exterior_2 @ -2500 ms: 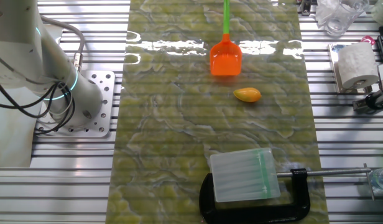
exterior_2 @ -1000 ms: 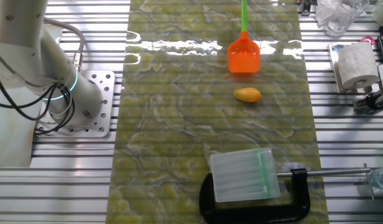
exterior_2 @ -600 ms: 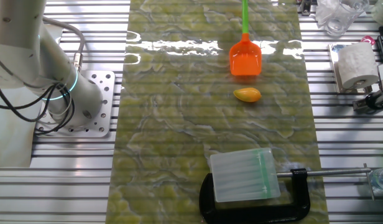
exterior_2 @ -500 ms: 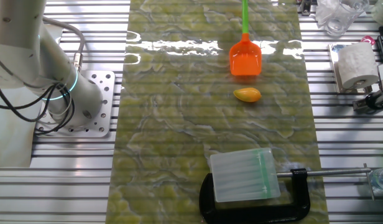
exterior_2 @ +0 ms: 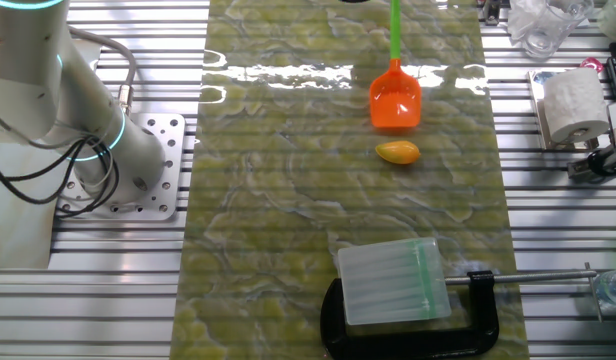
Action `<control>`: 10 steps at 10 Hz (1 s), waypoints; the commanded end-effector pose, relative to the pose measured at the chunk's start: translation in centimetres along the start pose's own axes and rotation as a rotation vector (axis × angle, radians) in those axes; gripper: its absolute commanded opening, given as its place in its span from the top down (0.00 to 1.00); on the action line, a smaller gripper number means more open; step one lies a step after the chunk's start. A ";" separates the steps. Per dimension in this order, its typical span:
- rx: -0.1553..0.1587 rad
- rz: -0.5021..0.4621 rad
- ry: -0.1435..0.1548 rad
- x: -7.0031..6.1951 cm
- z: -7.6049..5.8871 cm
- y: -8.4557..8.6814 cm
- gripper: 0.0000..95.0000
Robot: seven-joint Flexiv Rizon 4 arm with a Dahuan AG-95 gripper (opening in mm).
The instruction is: Use a shovel to scoop up an object
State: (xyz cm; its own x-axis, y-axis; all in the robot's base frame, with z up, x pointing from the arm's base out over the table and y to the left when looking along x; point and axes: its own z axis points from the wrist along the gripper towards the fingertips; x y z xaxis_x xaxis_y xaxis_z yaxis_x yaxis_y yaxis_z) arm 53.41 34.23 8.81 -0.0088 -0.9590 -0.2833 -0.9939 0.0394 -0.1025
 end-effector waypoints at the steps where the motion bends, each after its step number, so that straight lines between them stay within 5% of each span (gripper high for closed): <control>1: 0.004 0.000 -0.009 0.0 0.0 -0.1 1.00; 10: 0.006 -0.005 -0.022 0.7 -0.1 -0.4 1.00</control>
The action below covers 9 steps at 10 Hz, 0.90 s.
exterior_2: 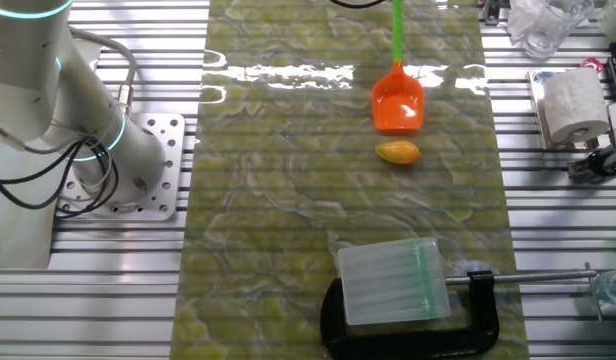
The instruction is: Use a shovel to scoop up an object
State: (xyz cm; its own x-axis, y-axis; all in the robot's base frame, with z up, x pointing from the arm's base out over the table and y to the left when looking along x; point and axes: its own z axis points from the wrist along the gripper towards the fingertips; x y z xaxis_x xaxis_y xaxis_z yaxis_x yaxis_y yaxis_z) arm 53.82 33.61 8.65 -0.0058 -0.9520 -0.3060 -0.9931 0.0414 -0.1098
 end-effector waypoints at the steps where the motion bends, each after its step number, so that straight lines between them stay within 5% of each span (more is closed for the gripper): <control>1: -0.003 -0.008 0.002 0.2 -0.3 0.0 1.00; 9: 0.000 0.000 -0.033 1.1 -1.0 0.1 1.00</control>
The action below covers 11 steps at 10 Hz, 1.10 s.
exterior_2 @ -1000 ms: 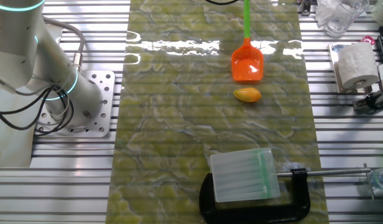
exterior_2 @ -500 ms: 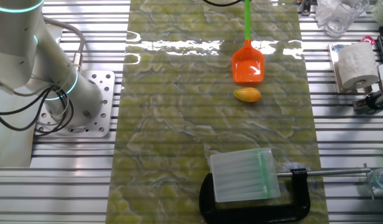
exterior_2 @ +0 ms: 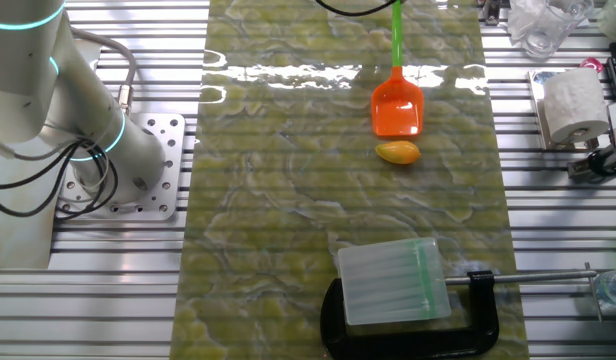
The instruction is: Use a shovel to scoop up an object
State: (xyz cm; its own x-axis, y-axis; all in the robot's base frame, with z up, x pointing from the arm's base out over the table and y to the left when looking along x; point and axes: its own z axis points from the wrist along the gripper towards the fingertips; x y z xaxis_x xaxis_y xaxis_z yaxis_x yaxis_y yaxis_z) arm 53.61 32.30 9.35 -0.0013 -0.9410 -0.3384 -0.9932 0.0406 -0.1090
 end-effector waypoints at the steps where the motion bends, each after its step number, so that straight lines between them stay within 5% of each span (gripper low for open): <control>1: 0.002 0.000 -0.001 0.1 0.0 0.0 1.00; 11: 0.002 -0.020 -0.019 2.1 -1.1 0.5 1.00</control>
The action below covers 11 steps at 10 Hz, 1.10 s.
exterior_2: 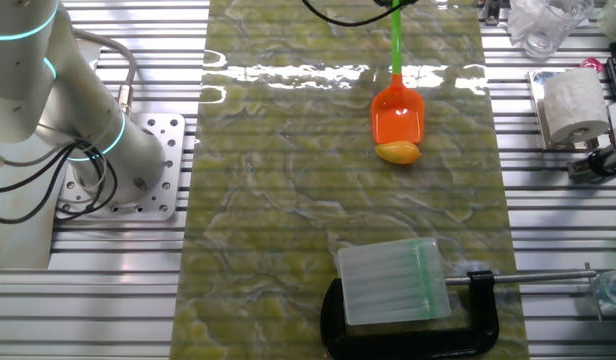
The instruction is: Use a shovel to scoop up an object
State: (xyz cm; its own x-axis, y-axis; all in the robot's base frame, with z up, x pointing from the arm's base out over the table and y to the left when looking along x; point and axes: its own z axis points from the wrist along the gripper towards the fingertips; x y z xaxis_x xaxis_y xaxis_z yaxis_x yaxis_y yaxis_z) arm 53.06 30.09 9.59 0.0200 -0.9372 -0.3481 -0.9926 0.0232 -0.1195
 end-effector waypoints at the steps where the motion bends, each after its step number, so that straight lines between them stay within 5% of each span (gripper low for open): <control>1: -0.002 -0.003 -0.008 0.3 -0.2 0.2 1.00; 11: -0.007 -0.018 -0.015 2.1 -0.8 0.5 1.00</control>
State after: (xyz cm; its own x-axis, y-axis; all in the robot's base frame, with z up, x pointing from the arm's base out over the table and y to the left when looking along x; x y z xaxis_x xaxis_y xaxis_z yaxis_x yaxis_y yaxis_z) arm 52.48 27.74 9.63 0.0365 -0.9333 -0.3573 -0.9932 0.0056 -0.1161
